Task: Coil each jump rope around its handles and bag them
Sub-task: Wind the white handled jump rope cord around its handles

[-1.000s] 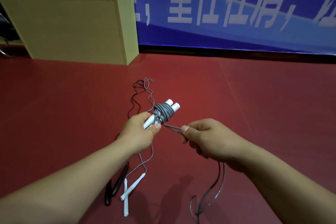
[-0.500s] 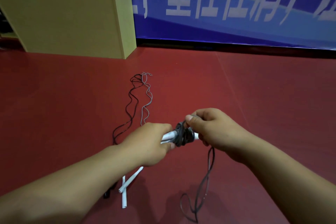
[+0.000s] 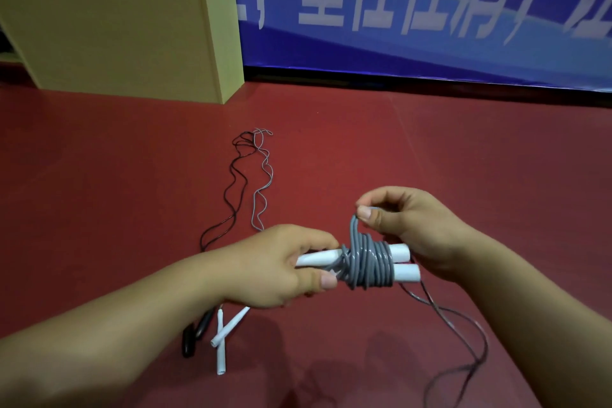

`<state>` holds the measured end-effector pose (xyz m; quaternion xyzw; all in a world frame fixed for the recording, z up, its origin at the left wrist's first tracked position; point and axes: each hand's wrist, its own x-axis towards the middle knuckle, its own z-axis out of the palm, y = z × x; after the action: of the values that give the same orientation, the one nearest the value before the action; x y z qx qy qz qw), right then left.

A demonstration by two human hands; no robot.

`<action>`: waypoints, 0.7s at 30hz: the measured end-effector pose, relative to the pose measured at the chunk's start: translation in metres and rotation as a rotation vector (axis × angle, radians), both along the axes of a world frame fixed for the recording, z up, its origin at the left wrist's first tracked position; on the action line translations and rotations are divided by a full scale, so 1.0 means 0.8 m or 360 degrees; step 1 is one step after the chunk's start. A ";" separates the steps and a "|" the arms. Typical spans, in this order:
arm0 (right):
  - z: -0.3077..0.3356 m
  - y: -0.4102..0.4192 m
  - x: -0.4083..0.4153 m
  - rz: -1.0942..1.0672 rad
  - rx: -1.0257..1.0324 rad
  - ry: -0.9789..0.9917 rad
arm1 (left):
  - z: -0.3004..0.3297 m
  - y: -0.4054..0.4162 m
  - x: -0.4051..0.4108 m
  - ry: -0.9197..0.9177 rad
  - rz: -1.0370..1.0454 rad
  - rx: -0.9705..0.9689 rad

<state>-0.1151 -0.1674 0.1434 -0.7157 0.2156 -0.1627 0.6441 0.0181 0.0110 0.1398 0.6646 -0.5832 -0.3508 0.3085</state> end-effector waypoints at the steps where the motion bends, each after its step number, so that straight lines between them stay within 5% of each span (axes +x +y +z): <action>1: 0.001 -0.001 -0.001 0.0032 0.0168 -0.0013 | 0.002 0.001 0.000 0.0158 -0.0035 0.0017; 4: 0.001 -0.002 -0.002 0.0116 0.0423 -0.0045 | 0.009 0.005 0.000 0.0511 -0.0080 -0.0001; 9: -0.007 0.009 0.003 0.0164 -0.0240 0.0110 | 0.009 0.007 0.004 0.0734 0.0098 -0.0129; 17: -0.004 0.038 0.023 0.0081 -0.0493 0.0273 | 0.011 -0.008 0.007 0.1021 0.0739 -0.0226; 21: -0.002 0.044 0.026 0.0155 -0.0736 0.0340 | 0.001 -0.017 0.016 0.0865 0.0965 -0.0291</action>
<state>-0.0940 -0.1320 0.1414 -0.8665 0.2047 -0.1001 0.4441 0.0311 -0.0028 0.1405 0.6594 -0.2873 -0.3535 0.5981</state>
